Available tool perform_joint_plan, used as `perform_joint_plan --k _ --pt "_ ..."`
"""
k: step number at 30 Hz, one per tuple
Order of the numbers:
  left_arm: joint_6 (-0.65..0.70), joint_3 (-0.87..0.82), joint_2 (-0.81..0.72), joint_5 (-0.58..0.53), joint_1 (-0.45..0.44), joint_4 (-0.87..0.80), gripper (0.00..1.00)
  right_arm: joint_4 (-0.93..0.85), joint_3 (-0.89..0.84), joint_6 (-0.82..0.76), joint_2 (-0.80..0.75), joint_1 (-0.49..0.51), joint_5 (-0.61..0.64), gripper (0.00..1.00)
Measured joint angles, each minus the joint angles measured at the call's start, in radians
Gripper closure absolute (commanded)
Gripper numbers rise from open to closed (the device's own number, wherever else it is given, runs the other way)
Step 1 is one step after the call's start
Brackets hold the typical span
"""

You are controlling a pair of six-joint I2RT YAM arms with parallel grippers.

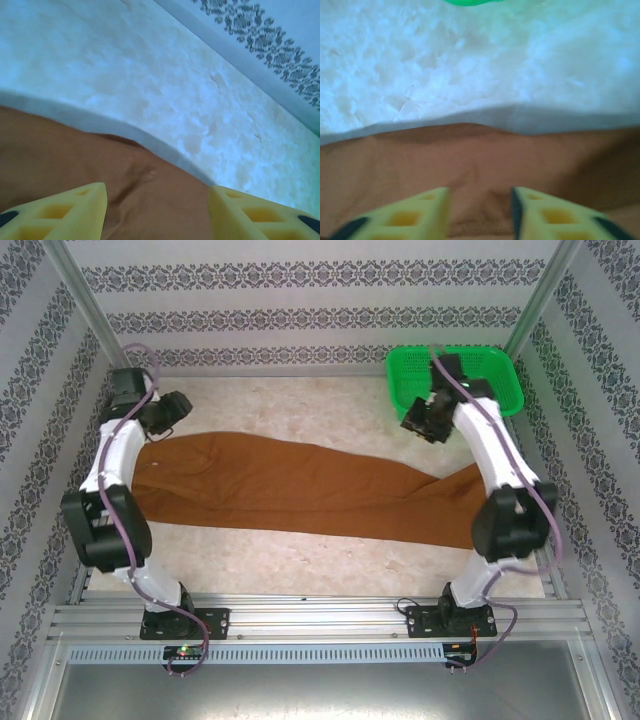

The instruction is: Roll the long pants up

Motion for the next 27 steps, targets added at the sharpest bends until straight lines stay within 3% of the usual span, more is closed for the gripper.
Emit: perform_joint_plan --k 1,4,9,27 --pt "-0.010 -0.048 -0.039 -0.008 0.017 0.003 0.42 0.001 -0.060 0.000 -0.066 -0.026 -0.004 0.33" --pt "-0.027 -0.207 -0.111 -0.023 0.048 0.010 0.41 0.001 -0.214 0.001 -0.186 -0.085 -0.027 0.27" --pt "-0.042 -0.373 -0.126 -0.044 0.098 -0.007 0.39 0.011 -0.382 0.004 -0.220 -0.146 -0.071 0.24" --pt "-0.039 -0.371 -0.201 -0.125 0.110 -0.072 0.38 0.133 -0.433 0.024 -0.091 -0.369 -0.195 0.22"
